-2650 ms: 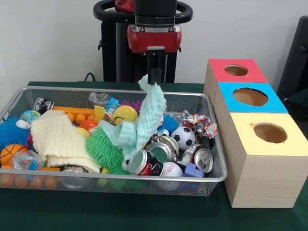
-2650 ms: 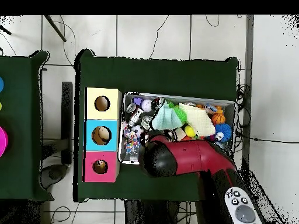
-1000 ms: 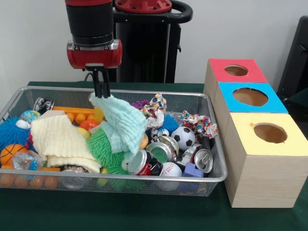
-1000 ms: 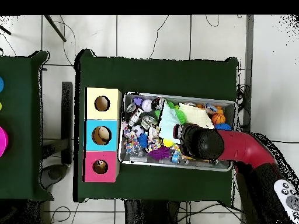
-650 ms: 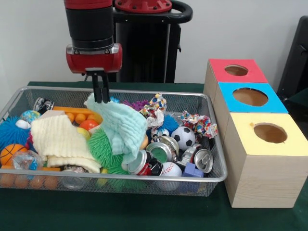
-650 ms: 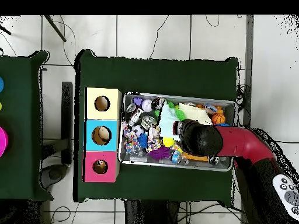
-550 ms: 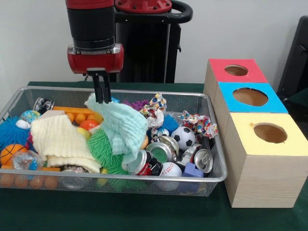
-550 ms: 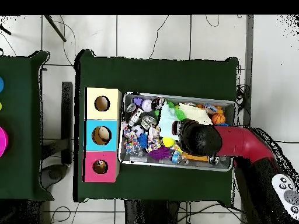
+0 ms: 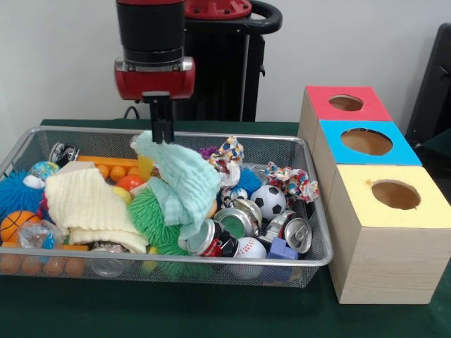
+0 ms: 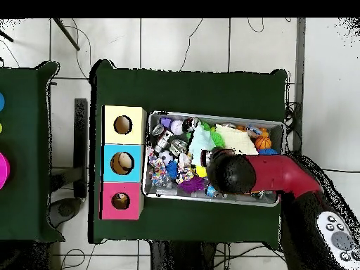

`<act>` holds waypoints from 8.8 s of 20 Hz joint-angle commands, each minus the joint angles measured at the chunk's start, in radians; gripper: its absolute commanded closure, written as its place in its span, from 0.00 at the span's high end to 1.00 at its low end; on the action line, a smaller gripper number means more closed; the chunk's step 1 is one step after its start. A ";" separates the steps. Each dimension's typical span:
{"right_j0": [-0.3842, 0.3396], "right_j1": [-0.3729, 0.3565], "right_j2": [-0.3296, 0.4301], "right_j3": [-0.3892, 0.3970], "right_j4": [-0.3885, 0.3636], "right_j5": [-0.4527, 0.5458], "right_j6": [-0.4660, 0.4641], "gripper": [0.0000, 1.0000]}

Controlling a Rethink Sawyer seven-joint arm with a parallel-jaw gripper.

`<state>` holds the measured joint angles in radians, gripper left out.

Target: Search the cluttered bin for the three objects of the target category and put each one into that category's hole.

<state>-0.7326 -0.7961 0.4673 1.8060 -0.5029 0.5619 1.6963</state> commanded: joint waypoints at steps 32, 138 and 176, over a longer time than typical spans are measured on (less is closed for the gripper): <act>0.326 0.311 -0.287 0.077 0.060 -0.565 0.198 1.00; 0.029 0.263 0.215 -0.626 -0.145 0.648 -0.170 1.00; 0.079 0.361 -0.073 -0.411 0.039 0.158 -0.115 1.00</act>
<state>-0.6746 -0.4955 0.4669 1.2859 -0.4996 0.8021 1.3181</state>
